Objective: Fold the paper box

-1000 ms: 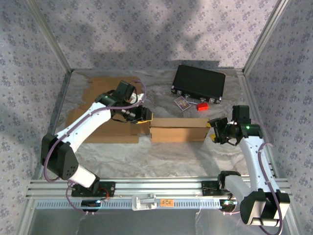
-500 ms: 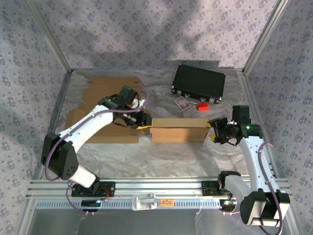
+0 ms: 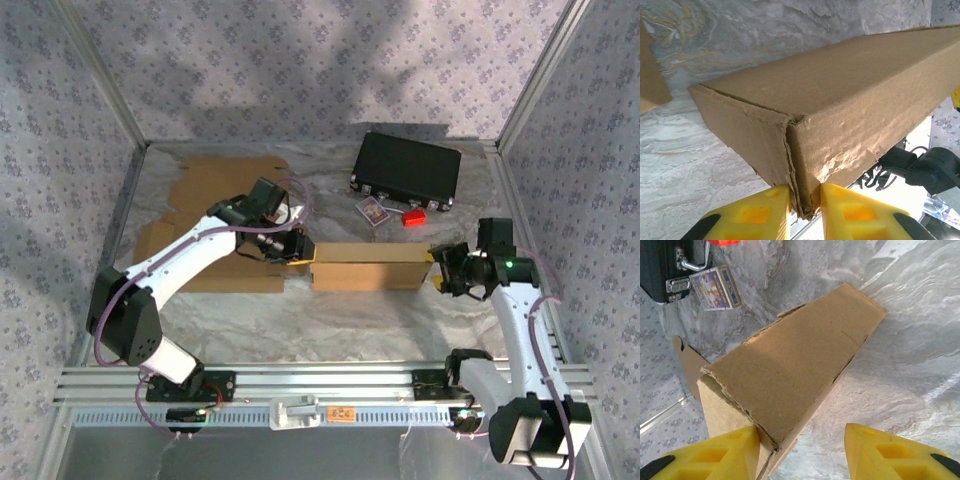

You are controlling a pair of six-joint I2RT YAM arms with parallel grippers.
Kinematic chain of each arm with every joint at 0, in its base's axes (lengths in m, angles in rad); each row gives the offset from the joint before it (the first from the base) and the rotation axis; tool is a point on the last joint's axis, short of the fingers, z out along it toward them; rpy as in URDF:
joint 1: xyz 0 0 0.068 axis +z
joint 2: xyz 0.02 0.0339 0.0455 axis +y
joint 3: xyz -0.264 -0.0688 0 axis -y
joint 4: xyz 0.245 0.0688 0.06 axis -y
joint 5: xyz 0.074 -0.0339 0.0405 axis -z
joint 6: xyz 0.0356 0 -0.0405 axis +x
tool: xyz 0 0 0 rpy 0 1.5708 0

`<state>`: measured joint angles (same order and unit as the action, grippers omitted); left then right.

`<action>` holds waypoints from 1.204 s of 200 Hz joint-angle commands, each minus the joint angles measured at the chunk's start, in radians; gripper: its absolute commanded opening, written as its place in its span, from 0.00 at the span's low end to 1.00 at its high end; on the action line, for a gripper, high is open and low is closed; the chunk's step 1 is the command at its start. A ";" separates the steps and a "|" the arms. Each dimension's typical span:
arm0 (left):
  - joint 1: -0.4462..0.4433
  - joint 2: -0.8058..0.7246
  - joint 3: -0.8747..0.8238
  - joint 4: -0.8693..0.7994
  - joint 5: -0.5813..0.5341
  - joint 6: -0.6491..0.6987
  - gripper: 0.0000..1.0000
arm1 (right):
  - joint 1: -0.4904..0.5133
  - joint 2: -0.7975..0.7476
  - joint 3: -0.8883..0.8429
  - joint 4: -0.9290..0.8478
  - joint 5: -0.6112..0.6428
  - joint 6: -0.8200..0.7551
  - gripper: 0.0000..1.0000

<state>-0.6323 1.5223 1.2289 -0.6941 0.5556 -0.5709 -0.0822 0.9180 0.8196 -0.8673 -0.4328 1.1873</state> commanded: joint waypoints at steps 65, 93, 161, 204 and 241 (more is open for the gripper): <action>-0.168 -0.013 -0.040 0.077 -0.092 0.070 0.17 | -0.028 -0.113 -0.030 -0.261 0.109 -0.022 0.40; -0.214 -0.043 -0.098 0.116 -0.099 0.079 0.17 | -0.032 -0.182 -0.017 -0.356 0.178 -0.019 0.37; -0.236 -0.006 -0.211 0.241 -0.050 0.025 0.20 | -0.044 -0.214 -0.174 -0.303 0.181 -0.027 0.42; -0.230 0.009 -0.179 0.236 -0.057 -0.003 0.26 | -0.055 -0.199 -0.222 -0.230 0.172 -0.021 0.49; -0.121 0.037 -0.186 0.254 -0.045 -0.108 0.35 | -0.028 -0.224 -0.266 -0.118 0.135 0.014 0.62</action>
<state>-0.8299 1.5284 1.0222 -0.4706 0.4881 -0.5980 -0.1291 0.7132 0.5983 -1.0691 -0.2764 1.1618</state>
